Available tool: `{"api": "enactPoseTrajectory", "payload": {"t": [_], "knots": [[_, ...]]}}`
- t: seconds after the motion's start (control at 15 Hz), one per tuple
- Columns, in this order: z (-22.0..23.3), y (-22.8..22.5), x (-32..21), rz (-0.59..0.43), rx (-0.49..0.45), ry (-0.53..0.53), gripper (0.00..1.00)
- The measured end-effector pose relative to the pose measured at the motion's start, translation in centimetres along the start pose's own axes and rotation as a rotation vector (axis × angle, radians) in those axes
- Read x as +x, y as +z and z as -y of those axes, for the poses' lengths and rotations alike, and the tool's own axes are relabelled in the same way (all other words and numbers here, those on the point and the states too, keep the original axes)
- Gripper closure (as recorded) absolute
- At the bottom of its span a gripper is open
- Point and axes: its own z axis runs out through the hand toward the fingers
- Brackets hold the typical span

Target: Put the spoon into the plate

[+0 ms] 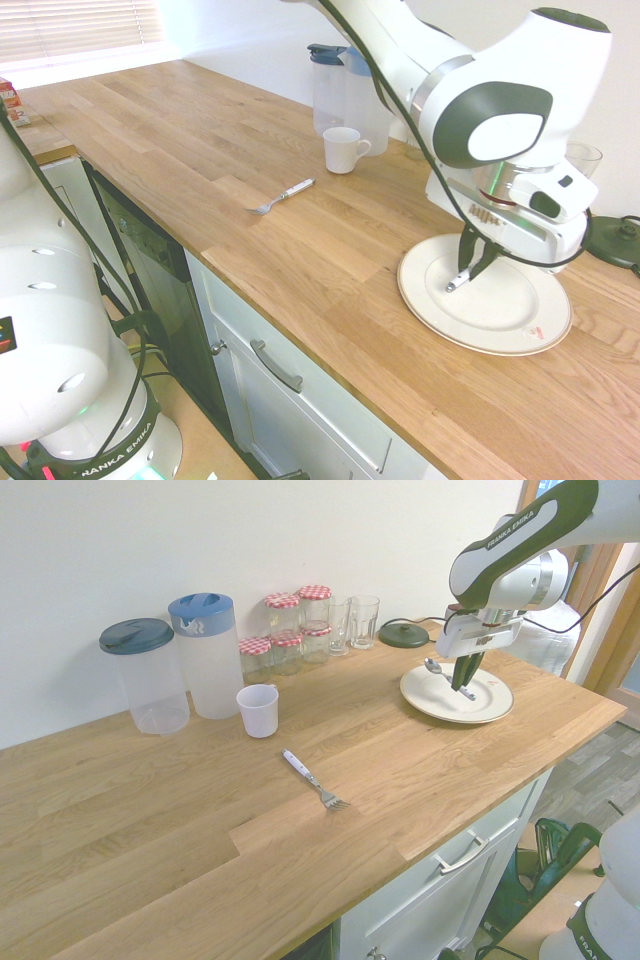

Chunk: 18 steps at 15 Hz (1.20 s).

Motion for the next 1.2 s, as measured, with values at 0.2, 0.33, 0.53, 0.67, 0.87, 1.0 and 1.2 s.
{"api": "enactPoseTrajectory", "payload": {"t": [0.2,0.33,0.53,0.67,0.87,1.0,1.2], "knots": [[0.6,1.8,1.8,0.009,-0.029,0.002,1.00],[0.9,2.2,2.5,0.006,-0.035,-0.003,1.00],[1.1,2.3,2.6,0.009,-0.032,-0.002,0.00],[1.1,2.3,2.6,0.009,-0.032,-0.002,0.00],[0.9,2.2,2.6,0.008,-0.035,-0.001,0.00],[1.1,2.3,2.5,0.010,-0.035,-0.006,0.00],[1.8,2.1,2.0,0.002,-0.044,-0.016,0.00]]}}
